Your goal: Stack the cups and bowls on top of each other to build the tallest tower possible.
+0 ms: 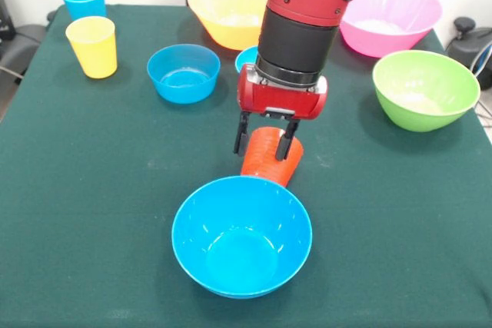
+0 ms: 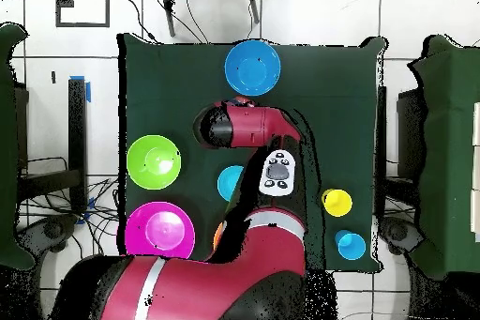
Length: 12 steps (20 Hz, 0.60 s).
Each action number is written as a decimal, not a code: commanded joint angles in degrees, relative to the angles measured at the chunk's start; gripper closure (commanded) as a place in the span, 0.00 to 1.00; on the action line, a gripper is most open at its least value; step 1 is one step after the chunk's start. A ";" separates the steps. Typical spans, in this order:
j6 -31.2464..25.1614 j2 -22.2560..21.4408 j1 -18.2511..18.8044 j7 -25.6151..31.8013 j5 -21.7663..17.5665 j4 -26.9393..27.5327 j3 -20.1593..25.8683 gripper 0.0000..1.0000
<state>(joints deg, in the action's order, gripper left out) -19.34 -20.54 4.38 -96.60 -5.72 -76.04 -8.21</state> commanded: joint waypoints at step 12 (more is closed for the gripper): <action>5.57 7.44 4.03 -3.09 -2.45 -0.99 10.02 0.00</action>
<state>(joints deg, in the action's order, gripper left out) -12.39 -18.37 8.27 -96.60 -5.76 -75.72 -4.91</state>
